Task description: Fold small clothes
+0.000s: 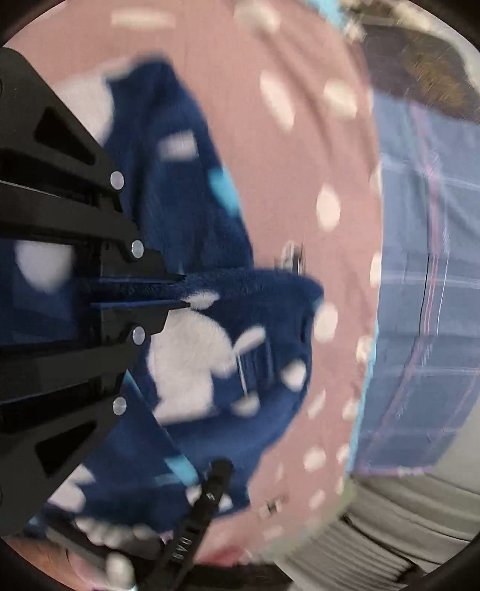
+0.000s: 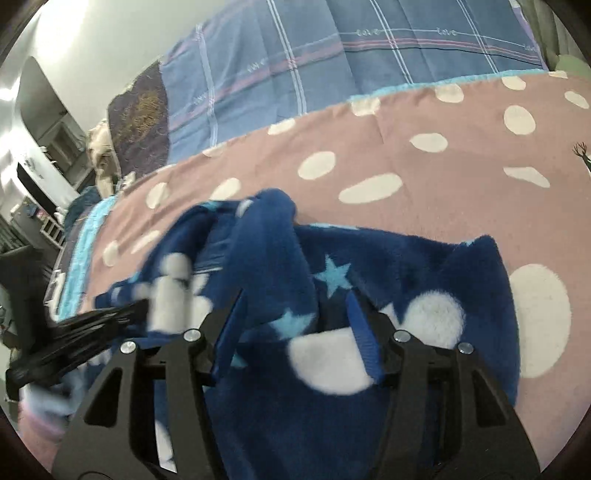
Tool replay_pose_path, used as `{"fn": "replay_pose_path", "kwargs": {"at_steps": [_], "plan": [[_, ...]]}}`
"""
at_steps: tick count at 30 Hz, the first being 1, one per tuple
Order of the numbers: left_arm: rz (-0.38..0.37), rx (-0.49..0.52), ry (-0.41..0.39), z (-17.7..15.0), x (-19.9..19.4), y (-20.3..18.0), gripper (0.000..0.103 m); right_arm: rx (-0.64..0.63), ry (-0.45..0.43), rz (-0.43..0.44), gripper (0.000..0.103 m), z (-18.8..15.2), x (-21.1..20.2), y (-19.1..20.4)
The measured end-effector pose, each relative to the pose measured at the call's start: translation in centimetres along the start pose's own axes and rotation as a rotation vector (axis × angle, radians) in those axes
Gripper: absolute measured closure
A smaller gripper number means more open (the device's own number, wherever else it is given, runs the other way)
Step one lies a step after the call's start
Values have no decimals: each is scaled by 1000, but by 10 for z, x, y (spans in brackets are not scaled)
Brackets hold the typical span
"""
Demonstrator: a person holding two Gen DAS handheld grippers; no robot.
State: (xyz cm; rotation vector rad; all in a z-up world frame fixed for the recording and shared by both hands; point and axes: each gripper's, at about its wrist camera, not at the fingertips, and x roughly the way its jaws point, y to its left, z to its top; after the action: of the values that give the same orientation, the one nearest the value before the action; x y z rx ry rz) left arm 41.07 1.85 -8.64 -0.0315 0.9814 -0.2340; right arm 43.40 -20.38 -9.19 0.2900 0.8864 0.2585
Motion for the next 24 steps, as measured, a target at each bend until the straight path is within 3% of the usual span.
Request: {"fn": "replay_pose_path", "kwargs": {"at_steps": [5,8,10,11,13,15,16,17,18,20,24], "plan": [[9,45,12,-18,11,14,95,-67,-38,-31,48,-13,-1,5],[112,118,-8,-15,10,-4,93,-90,-54,-77,50,-14,-3,11],[170,150,-54,-10,-4,-12,92,-96,-140,-125,58,-16,-21,16],[192,153,-93,-7,-14,-14,92,-115,-180,-124,71,-17,-30,20],[185,149,-213,-3,-37,-18,87,-184,-233,-66,82,-19,-43,33],[118,142,-241,0,-40,-23,84,-199,-189,-44,82,-19,-36,41],[70,130,-158,0,-22,-24,80,-192,-136,-55,82,-20,-24,42],[59,120,-62,-3,1,-24,77,-180,-30,-82,81,-23,0,39],[62,115,-4,-8,21,-22,76,-179,-2,-90,81,-27,12,36],[99,151,-82,-17,30,-27,76,-188,-37,-92,81,-28,10,37],[179,203,-121,-25,28,-37,75,-213,-50,-120,81,-30,9,41]]}}
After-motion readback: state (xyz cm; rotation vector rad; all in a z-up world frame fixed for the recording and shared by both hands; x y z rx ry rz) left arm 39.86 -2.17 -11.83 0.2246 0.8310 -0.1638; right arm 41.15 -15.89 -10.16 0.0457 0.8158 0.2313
